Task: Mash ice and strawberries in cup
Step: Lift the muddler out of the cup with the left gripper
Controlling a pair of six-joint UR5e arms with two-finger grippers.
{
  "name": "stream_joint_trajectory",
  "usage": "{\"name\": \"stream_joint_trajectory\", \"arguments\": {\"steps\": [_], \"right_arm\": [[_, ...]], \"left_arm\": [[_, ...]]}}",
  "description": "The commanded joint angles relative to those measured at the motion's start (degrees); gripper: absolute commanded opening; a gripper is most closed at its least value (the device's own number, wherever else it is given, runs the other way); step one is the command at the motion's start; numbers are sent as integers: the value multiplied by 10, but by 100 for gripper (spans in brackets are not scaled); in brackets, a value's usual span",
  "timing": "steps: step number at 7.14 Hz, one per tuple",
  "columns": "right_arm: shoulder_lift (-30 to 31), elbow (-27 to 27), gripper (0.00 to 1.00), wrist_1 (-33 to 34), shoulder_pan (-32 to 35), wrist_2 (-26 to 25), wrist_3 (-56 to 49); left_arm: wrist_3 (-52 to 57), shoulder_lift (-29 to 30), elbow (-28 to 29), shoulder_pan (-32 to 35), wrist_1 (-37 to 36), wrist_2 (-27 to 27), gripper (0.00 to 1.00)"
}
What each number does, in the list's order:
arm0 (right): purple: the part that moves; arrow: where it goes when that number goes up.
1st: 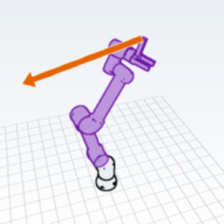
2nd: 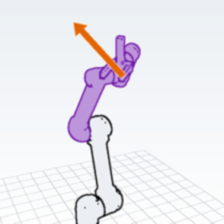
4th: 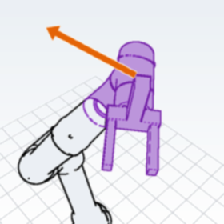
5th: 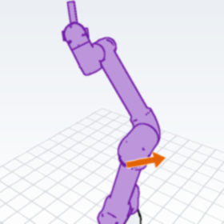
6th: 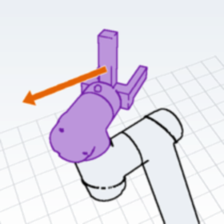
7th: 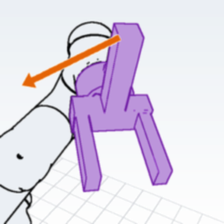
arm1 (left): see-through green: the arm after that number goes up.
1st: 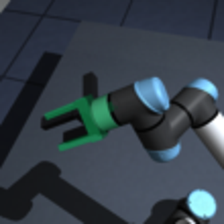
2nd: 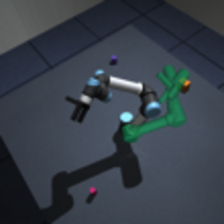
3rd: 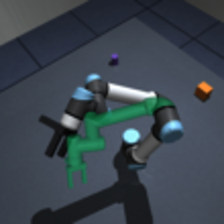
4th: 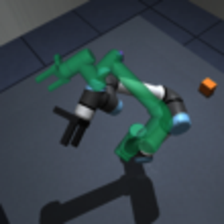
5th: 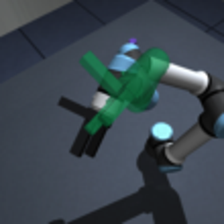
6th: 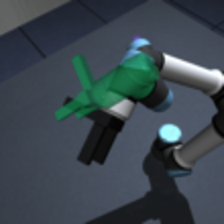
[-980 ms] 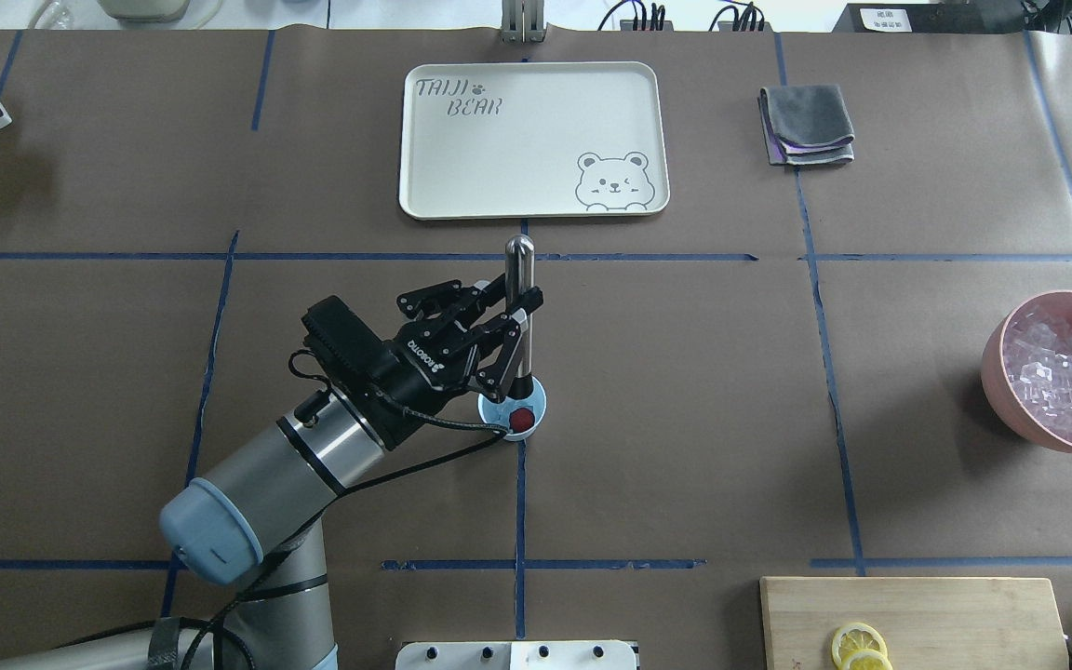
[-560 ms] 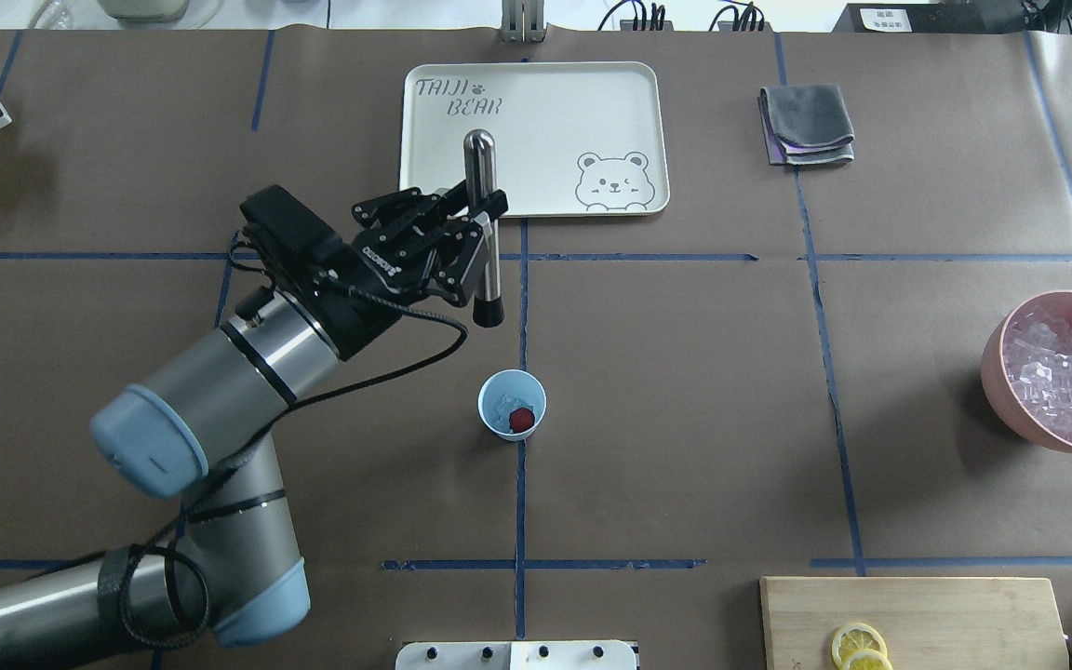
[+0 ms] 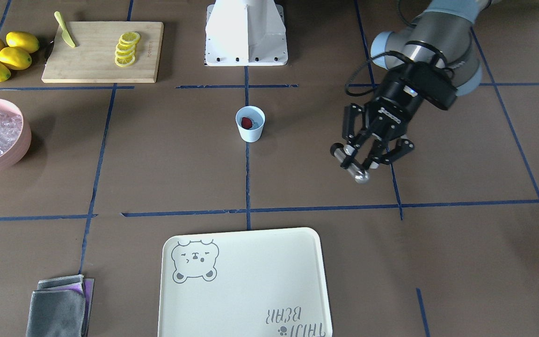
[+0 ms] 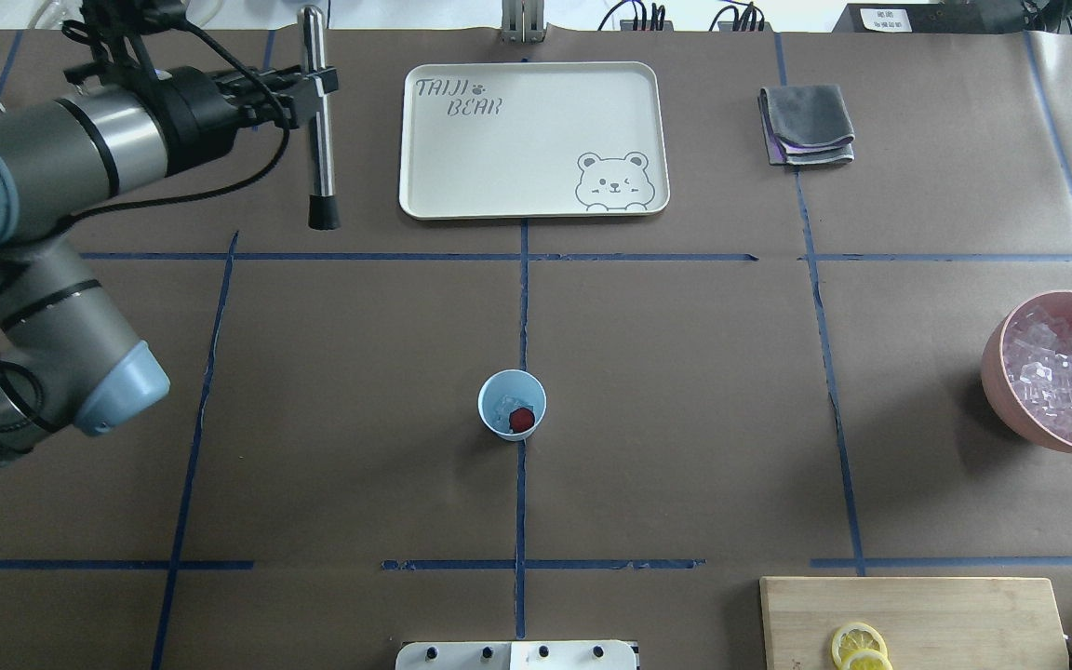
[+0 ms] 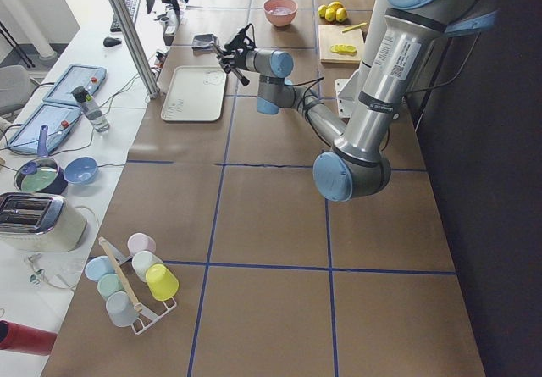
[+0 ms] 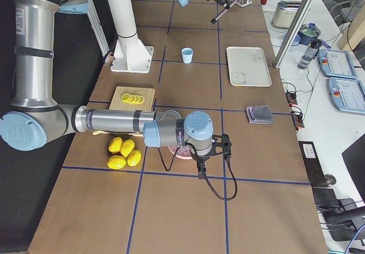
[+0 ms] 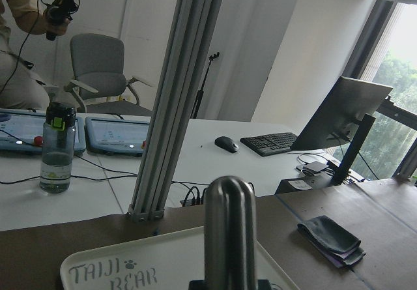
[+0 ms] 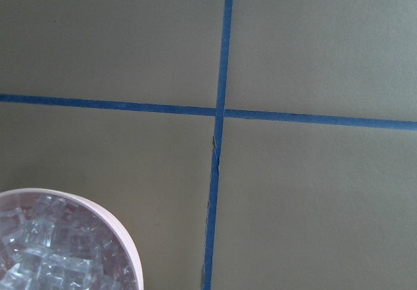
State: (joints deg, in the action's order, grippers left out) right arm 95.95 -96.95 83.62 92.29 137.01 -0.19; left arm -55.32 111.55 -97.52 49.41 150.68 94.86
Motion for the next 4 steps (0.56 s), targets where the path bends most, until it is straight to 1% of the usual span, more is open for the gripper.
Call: {"name": "stream_joint_trajectory", "arguments": {"steps": [1,2,3,4], "right_arm": [[-1,-9,100,-2,0,12,0],[-1,-10,100,-1,0,12,1],[0,-10,100,-4,0,12,1],[0,-11,100,-5,-1,10,0]], "left_arm": [[-14,-64,2,70,-64,131,0],[-15,-102,2,99,-86,206,0],[-38,-117,2,130,-138,288,0],[-53,-121,9,153,-184,351,0]]}}
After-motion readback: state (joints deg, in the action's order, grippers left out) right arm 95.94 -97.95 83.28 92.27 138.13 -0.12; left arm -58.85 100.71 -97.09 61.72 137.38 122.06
